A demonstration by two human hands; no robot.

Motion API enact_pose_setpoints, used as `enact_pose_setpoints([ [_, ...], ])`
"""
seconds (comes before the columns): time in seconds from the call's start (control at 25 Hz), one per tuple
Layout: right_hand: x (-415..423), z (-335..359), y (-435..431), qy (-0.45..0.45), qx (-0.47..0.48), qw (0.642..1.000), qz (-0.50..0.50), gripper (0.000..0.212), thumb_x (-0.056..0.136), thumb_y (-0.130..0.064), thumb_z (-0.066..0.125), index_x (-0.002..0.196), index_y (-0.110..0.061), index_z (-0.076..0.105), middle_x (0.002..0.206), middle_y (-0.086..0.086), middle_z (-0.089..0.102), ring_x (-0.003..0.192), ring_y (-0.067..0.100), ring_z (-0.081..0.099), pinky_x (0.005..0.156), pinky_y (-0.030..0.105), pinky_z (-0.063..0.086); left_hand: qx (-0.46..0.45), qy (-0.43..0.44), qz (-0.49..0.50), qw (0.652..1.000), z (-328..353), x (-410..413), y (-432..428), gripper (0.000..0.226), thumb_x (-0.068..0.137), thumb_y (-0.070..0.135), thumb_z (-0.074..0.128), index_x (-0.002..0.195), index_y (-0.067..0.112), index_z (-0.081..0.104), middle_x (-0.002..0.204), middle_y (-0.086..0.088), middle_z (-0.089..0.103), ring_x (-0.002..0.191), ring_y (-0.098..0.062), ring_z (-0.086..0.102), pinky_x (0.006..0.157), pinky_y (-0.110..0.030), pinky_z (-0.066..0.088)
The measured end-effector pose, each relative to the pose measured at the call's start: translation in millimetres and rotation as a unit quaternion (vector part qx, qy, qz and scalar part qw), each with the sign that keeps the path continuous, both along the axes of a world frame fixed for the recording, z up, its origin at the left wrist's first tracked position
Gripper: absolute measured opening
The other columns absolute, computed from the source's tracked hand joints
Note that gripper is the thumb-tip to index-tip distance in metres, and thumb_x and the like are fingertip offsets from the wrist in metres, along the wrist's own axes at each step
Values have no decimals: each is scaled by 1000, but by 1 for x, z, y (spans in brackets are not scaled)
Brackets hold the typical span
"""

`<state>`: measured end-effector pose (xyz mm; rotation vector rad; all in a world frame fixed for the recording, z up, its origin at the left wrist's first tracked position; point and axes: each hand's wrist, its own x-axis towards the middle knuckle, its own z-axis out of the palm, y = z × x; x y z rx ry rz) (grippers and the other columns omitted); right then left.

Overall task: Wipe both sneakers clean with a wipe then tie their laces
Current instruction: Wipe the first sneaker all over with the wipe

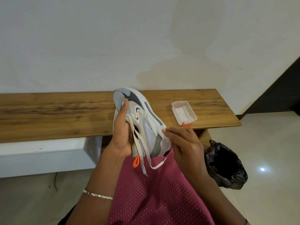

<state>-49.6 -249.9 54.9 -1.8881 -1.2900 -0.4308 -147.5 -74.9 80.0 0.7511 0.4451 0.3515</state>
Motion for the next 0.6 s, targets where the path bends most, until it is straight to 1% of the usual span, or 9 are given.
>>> enact_pose_setpoints([
  [0.08, 10, 7, 9, 18, -8, 1000, -15, 24, 88, -5, 67, 109, -12, 76, 109, 0, 73, 100, 16, 63, 80, 31, 56, -2, -4, -1, 1000, 0, 1, -3, 81, 90, 75, 49, 137, 11, 60, 124, -26, 63, 120, -44, 60, 109, -64, 40],
  [0.2, 11, 6, 9, 35, -3, 999, -10, 27, 88, -4, 70, 113, -14, 75, 112, 0, 72, 104, 15, 63, 82, 33, 56, -14, -19, 23, 999, 0, -1, 1, 82, 87, 76, 50, 141, 14, 58, 139, -27, 56, 132, -46, 52, 110, -66, 38],
  [0.28, 2, -3, -1, 19, 5, 1000, 2, 28, 90, -3, 68, 116, -12, 74, 117, 2, 70, 105, 18, 62, 83, 31, 55, -15, -30, 37, 999, -1, -2, 6, 84, 87, 78, 49, 141, 15, 57, 137, -23, 58, 130, -43, 53, 109, -63, 41],
  [0.36, -7, -15, -14, 3, -4, 1000, 13, 30, 89, -1, 67, 117, -11, 73, 119, 4, 69, 104, 21, 63, 79, 32, 56, -16, -36, 54, 998, -4, -2, 10, 82, 88, 77, 47, 141, 15, 58, 132, -19, 59, 125, -40, 56, 109, -62, 41],
  [0.44, -13, -23, -21, -4, -18, 1000, 15, 25, 89, -6, 66, 112, -11, 75, 118, 4, 70, 102, 20, 64, 77, 32, 58, -19, -28, 68, 997, -4, -1, 12, 81, 89, 77, 47, 140, 16, 59, 129, -17, 62, 122, -38, 58, 108, -63, 41],
  [0.52, -14, -18, -22, 34, -6, 999, 7, 18, 88, -10, 66, 102, -12, 77, 108, -1, 72, 98, 14, 65, 75, 32, 58, -25, -8, 78, 997, -3, 1, 12, 78, 89, 78, 45, 134, 17, 65, 122, -15, 68, 115, -35, 64, 104, -59, 47],
  [0.6, -15, -2, -19, 126, 28, 992, 14, 18, 84, -19, 61, 91, -16, 77, 97, -7, 72, 93, 8, 65, 73, 33, 56, -30, 5, 89, 996, -2, 3, 9, 75, 89, 78, 43, 122, 19, 73, 116, -13, 72, 106, -31, 69, 98, -54, 51],
])
